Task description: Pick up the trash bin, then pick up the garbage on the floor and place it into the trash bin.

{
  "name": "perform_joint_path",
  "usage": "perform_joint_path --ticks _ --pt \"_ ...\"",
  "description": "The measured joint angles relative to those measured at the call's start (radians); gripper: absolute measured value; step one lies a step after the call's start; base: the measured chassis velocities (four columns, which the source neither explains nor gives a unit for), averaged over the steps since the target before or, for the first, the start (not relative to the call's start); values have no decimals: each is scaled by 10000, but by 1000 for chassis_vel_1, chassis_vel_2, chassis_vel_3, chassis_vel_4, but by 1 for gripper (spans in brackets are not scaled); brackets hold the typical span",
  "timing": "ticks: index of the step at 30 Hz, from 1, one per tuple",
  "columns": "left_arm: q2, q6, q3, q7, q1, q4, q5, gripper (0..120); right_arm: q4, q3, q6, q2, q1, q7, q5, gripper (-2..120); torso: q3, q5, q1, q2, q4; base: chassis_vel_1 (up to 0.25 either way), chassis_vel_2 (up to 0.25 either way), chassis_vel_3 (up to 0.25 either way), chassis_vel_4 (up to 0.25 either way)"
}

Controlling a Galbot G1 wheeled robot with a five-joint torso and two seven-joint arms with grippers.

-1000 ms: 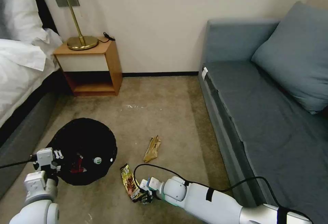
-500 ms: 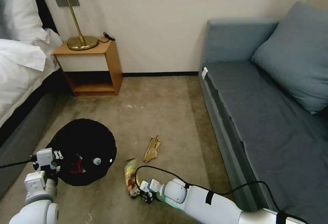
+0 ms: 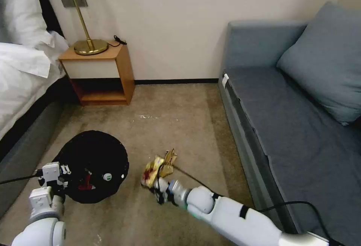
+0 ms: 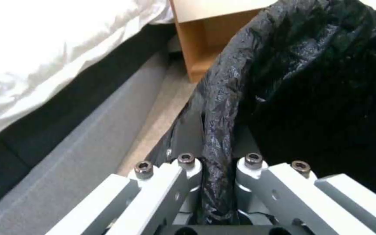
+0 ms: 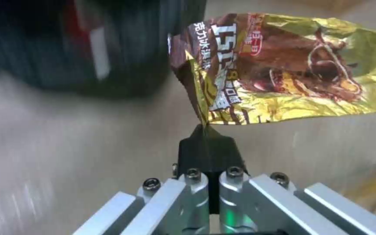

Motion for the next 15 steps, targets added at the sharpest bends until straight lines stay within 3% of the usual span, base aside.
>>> perform_joint_path --ticks 4,6,9,15 --pt "72 -4 60 0 -13 238 -314 5 2246 860 288 -526 -68 633 2514 0 0 0 0 0 0 0 0 0 0" --pt "84 -4 67 1 -16 283 -361 5 2430 909 333 -561 -73 627 2788 0 0 -1 0 0 0 0 0 0 0" --pt "55 -88 156 110 26 392 -766 5 3524 858 662 -800 -154 -509 4912 0 0 -2 0 0 0 0 0 0 0" --pt "-104 -434 207 372 101 337 -868 5 3805 140 997 -768 -177 -1770 5903 0 0 -2 0 0 0 0 0 0 0"
